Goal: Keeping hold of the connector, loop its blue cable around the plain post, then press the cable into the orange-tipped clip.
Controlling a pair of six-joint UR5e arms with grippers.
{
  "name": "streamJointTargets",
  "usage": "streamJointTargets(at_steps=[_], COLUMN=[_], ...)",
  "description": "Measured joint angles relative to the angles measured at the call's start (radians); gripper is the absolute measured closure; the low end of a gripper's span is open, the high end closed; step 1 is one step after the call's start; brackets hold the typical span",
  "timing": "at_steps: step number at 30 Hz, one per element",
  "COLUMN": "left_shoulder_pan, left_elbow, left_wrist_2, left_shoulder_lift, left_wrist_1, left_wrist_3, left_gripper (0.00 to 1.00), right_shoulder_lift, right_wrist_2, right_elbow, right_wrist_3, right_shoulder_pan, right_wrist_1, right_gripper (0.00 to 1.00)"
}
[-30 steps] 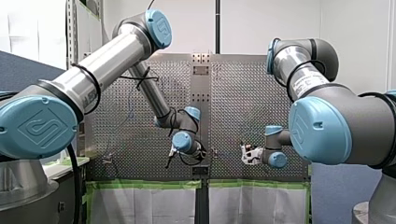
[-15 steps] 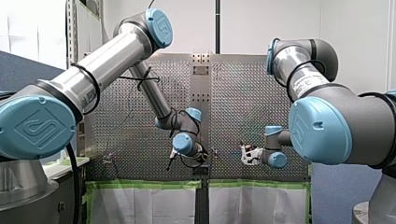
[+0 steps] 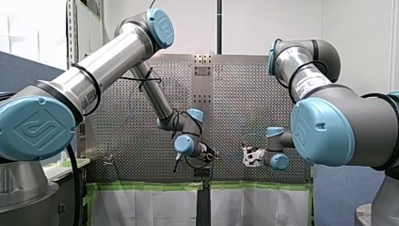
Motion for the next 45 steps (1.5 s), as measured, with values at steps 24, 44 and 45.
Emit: streamJointTargets(at_steps=[24, 44, 45], left_shoulder_pan=[0.000, 0.000, 0.000], left_elbow=[0.000, -0.001, -0.001], left_wrist_2=[0.002, -0.004, -0.005], left_shoulder_lift=[0.000, 0.000, 0.000], left_wrist_1=[0.009, 0.004, 0.003], left_wrist_3=[-0.046, -0.063, -0.065], left_gripper=[0.00, 0.00, 0.00], right_shoulder_lift=[0.004, 0.006, 0.006], right_wrist_2=[-0.011, -0.011, -0.011], right_elbow=[0.000, 0.000, 0.000], right_wrist_3=[0.005, 0.005, 0.005], right_shoulder_pan=[0.002, 0.004, 0.004], right_wrist_1=[-0.004, -0.001, -0.001], right_gripper=[1.00, 1.00, 1.00])
